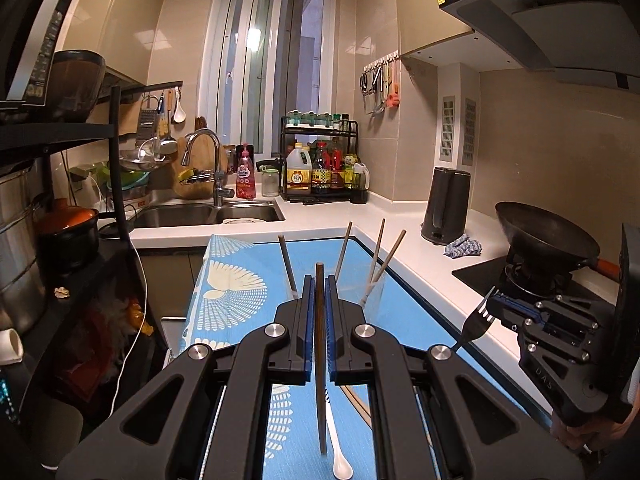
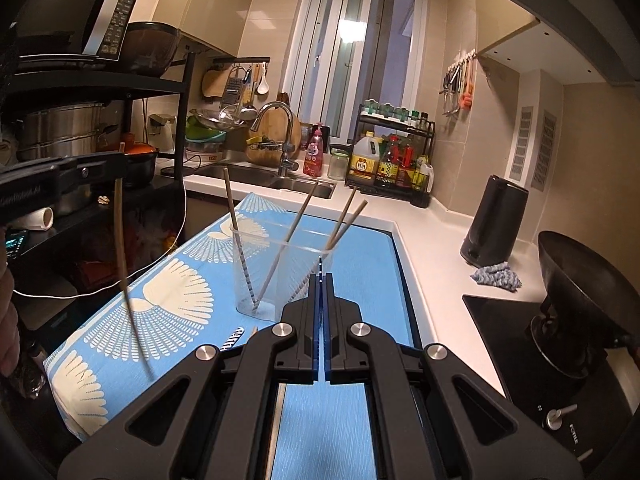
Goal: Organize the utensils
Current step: 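Carry the chopstick and fork with both tools toward the clear container, then lower the chopstick and fork into the container and open both tools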
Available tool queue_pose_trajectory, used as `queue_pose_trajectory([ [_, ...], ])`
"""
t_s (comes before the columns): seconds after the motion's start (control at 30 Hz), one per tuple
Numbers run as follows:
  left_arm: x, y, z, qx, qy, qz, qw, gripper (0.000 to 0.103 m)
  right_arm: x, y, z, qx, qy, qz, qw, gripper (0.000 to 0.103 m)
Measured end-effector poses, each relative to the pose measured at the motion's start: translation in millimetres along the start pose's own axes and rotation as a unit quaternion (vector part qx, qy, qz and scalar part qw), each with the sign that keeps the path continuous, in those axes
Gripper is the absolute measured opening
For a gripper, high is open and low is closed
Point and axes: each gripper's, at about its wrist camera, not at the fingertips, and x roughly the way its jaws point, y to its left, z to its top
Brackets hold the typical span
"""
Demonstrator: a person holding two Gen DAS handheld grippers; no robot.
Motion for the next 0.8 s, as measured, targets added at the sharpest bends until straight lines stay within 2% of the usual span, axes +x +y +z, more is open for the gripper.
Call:
queue_pose_trajectory([
  [0.57,39.8,22.7,33.7,-0.024,0.035,-0.030,0.9987,0.005,24.0,-4.7,49.4,-0.023,-0.001,0.014,1.000,0.001],
  [0.8,53.2,17.2,77.4,-0.015,0.008,-0.046,0.9988,0.005,36.1,-11.0,94.2,-0.027,-0.030,0.008,0.999,0.001],
])
